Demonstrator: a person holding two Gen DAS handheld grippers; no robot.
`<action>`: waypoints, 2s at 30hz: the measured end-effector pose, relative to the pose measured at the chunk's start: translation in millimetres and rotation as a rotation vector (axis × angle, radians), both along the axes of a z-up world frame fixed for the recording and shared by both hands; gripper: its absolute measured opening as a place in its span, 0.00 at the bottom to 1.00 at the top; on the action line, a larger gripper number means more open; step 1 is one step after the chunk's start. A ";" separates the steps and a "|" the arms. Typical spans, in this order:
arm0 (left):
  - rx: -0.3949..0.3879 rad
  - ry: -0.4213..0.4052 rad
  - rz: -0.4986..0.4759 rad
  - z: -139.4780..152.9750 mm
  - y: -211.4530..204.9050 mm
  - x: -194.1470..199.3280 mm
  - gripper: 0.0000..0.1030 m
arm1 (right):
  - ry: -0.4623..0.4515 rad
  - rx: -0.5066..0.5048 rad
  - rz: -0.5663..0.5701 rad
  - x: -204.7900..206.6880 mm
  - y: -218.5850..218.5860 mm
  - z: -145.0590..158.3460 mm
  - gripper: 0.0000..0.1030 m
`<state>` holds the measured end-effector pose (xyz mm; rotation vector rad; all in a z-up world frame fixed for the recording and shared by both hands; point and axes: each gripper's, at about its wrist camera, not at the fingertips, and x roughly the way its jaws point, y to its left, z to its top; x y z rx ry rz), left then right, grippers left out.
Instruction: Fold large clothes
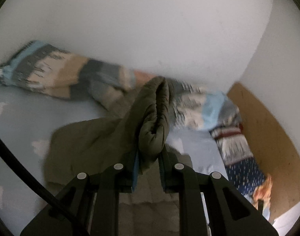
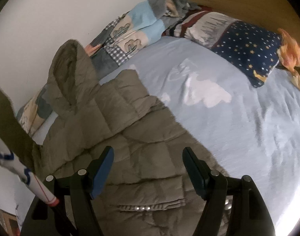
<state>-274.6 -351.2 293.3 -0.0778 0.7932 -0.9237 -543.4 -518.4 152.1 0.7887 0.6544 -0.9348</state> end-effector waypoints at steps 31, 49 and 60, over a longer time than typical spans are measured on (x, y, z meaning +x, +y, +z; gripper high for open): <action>0.514 -0.039 0.155 -156.5 -19.3 39.4 0.68 | -0.031 0.028 -0.032 -16.5 -12.9 3.2 0.74; 0.503 -0.114 0.008 -169.8 -38.5 -0.6 0.72 | 0.013 0.019 -0.007 8.3 0.2 -5.6 0.74; 0.647 -0.062 -0.053 -223.2 -86.7 -25.1 0.72 | 0.022 0.025 0.003 9.1 1.4 -7.1 0.74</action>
